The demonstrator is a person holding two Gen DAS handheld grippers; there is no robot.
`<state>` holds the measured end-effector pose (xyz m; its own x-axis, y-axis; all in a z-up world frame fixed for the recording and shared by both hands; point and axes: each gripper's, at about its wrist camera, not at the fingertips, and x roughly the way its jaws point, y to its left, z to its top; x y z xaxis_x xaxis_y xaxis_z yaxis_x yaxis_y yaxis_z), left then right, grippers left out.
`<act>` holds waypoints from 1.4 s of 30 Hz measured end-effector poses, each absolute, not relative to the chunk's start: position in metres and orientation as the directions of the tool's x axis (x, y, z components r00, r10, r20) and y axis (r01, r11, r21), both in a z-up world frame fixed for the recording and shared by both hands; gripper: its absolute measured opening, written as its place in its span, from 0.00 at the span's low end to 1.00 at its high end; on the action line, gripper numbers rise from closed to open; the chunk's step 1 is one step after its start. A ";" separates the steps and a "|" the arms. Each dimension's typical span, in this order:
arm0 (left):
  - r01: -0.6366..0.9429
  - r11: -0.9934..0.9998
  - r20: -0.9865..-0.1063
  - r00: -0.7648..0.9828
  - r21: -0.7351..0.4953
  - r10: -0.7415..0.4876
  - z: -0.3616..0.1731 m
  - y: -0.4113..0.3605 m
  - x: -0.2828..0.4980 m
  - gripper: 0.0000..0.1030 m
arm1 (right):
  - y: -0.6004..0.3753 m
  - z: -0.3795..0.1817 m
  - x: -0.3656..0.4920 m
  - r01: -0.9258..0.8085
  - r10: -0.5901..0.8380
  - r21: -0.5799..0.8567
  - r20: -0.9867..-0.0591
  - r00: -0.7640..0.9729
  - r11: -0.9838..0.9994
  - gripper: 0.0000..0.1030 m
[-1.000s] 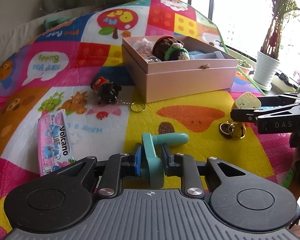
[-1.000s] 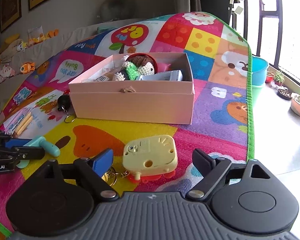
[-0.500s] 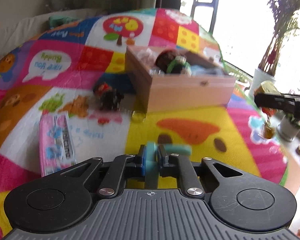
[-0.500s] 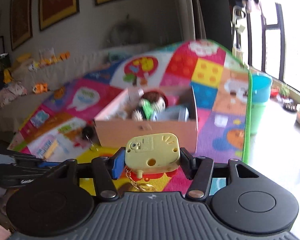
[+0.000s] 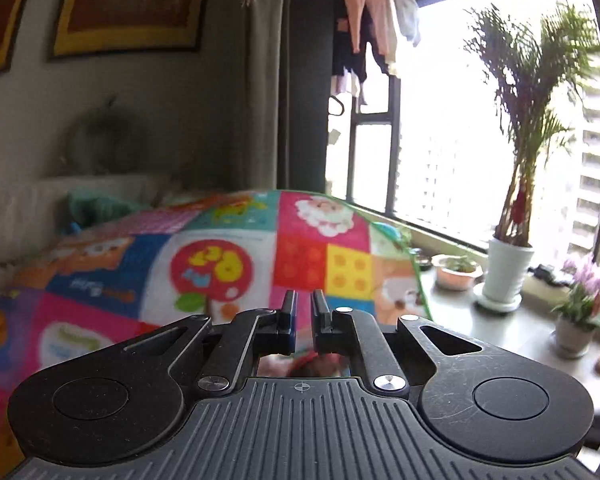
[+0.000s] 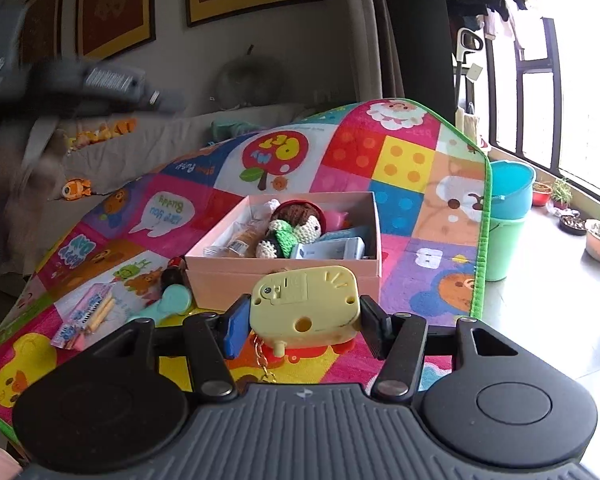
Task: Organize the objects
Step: 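Carry the teal toy over the pink box and open the left gripper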
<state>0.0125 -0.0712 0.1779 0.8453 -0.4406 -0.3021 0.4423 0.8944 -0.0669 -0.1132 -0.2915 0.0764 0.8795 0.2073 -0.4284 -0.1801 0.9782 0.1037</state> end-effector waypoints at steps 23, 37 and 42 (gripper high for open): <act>0.429 0.902 -0.672 0.685 0.058 -0.282 0.010 -0.057 -0.004 0.23 | -0.280 0.040 -0.108 -0.213 0.226 0.084 -0.511 0.829 0.973 0.55; 0.389 0.921 -0.636 0.707 -0.017 -0.310 0.007 -0.044 -0.019 0.17 | -0.274 0.018 -0.098 -0.204 0.199 0.057 -0.576 0.793 0.977 0.72; 0.380 0.925 -0.628 0.714 -0.024 -0.310 0.007 -0.043 -0.022 0.17 | -0.265 0.016 -0.092 -0.242 0.225 0.049 -0.582 0.781 0.969 0.54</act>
<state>-0.0218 -0.0435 0.0066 0.7140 -0.3101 -0.6277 0.3802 0.9246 -0.0243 -0.0921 -0.2653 0.0159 0.7814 0.2247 -0.5822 -0.2421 0.9690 0.0491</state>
